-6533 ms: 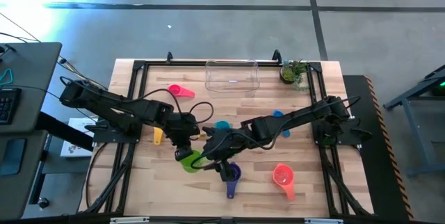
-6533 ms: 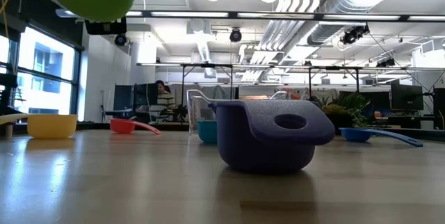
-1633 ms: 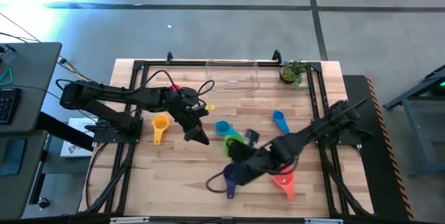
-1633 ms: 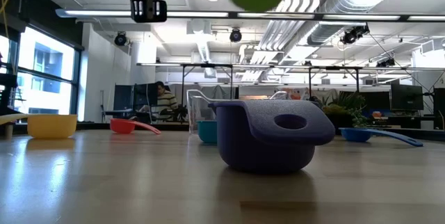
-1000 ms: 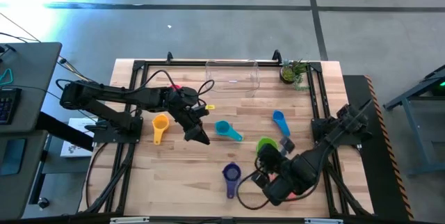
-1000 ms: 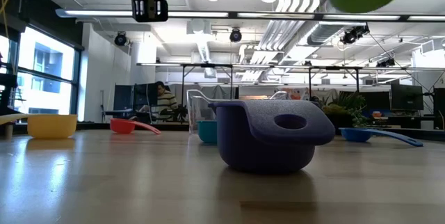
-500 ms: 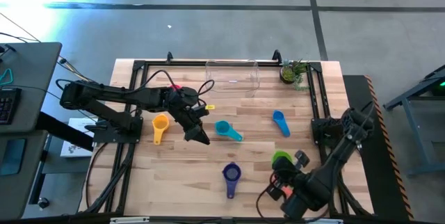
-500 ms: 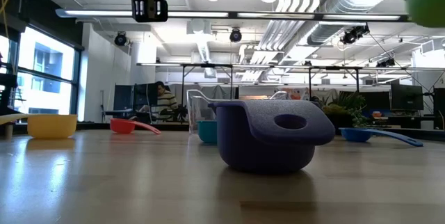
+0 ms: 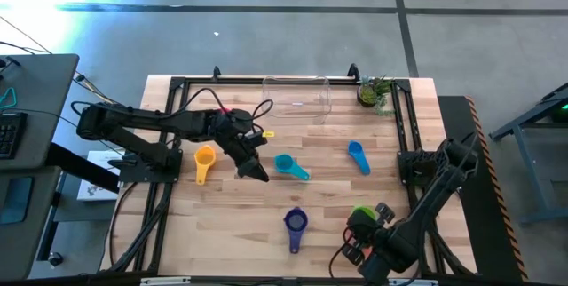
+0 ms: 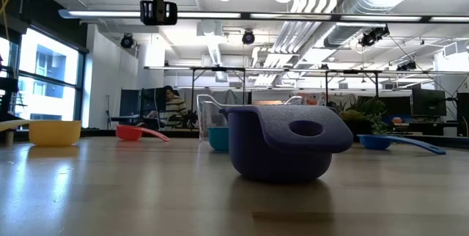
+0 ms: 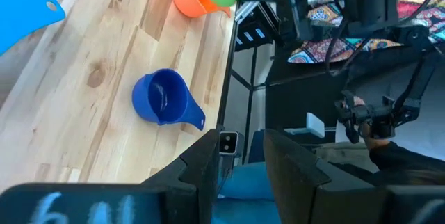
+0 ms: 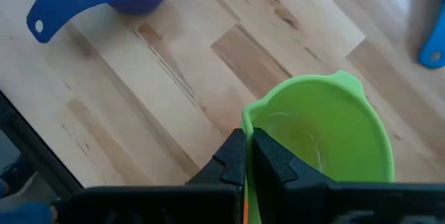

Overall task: Nest measuring cups in basket
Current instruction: Stack the green measuring cup on top of the orange measuring cup

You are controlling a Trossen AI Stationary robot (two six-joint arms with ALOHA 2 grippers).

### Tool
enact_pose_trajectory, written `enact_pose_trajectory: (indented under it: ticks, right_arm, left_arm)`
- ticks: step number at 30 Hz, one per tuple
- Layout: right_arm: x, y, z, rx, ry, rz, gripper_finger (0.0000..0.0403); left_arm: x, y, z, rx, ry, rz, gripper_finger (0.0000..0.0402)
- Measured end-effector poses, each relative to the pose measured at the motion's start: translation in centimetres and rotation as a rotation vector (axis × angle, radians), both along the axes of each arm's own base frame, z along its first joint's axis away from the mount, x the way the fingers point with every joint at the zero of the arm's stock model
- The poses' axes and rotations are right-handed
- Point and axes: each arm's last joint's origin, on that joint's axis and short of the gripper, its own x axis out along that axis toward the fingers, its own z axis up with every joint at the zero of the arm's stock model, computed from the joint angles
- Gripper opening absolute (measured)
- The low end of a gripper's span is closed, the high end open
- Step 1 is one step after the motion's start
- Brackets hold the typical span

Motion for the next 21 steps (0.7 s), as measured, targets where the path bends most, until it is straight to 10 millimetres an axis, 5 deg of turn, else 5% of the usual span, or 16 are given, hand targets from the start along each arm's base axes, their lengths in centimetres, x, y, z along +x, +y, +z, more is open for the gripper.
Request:
enact_pose_trajectory:
  ticks: [21]
  right_arm:
    - [0.8, 0.5, -2.7, 0.011, 0.099, 0.004, 0.0000]
  left_arm:
    - [0.0, 0.6, 0.0, 0.007, 0.004, 0.039, 0.0104]
